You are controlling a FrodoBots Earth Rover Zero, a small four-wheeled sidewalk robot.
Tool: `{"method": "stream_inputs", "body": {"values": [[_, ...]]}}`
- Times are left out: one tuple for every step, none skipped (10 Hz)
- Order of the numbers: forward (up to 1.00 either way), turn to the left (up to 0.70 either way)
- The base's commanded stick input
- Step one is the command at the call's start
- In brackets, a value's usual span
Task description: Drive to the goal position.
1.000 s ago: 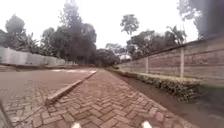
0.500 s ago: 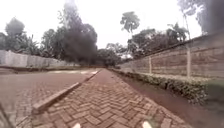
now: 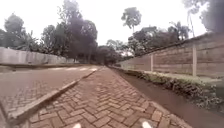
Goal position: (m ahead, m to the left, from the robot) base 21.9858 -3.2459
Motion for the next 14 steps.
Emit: {"method": "stream_inputs", "body": {"values": [[0.70,0.02],[0.70,0.10],[0.70,0.04],[0.70,0.10],[0.70,0.07],[0.70,0.05],[0.70,0.35],[0.70,0.35],[0.70,0.09],[0.70,0.08],[0.70,0.13],[0.70,0.16],[0.70,0.11],[0.70,0.07]]}}
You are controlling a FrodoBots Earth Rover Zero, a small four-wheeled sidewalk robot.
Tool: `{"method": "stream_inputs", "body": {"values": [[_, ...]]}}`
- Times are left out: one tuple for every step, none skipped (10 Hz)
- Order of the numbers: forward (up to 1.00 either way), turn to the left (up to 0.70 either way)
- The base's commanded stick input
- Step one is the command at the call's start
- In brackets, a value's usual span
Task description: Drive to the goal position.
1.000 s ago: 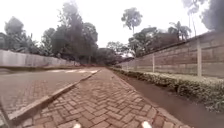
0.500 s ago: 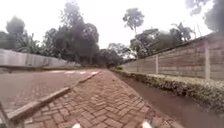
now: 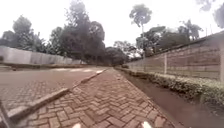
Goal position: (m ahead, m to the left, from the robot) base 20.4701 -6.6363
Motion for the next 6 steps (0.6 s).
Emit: {"method": "stream_inputs", "body": {"values": [[0.70,0.03],[0.70,0.00],[0.70,0.00],[0.70,0.00],[0.70,0.00],[0.70,0.13]]}}
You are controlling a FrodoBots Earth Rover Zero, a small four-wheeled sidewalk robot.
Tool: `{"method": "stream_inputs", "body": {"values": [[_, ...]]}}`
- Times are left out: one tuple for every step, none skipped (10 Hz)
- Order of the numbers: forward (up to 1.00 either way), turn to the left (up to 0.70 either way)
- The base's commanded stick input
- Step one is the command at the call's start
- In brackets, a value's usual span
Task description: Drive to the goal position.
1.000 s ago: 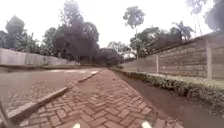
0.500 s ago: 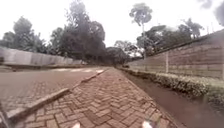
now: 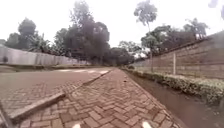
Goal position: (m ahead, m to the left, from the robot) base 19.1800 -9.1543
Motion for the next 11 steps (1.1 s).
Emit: {"method": "stream_inputs", "body": {"values": [[0.70,0.07],[0.70,0.02],[0.70,0.06],[0.70,0.12],[0.70,0.10],[0.70,0.10],[0.70,0.09],[0.70,-0.04],[0.70,-0.31],[0.70,-0.11],[0.70,0.09]]}}
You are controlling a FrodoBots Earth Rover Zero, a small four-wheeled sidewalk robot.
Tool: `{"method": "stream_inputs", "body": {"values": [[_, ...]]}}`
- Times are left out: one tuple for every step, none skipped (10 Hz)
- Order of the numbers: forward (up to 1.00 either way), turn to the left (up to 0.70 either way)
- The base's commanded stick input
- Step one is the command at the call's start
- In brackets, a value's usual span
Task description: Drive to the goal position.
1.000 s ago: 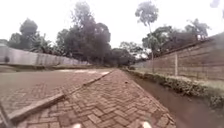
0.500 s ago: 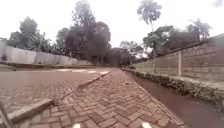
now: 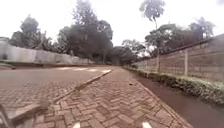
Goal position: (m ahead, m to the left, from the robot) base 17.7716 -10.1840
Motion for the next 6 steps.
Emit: {"method": "stream_inputs", "body": {"values": [[0.70,0.04],[0.70,0.09],[0.70,0.11],[0.70,0.10],[0.70,0.11],[0.70,0.10]]}}
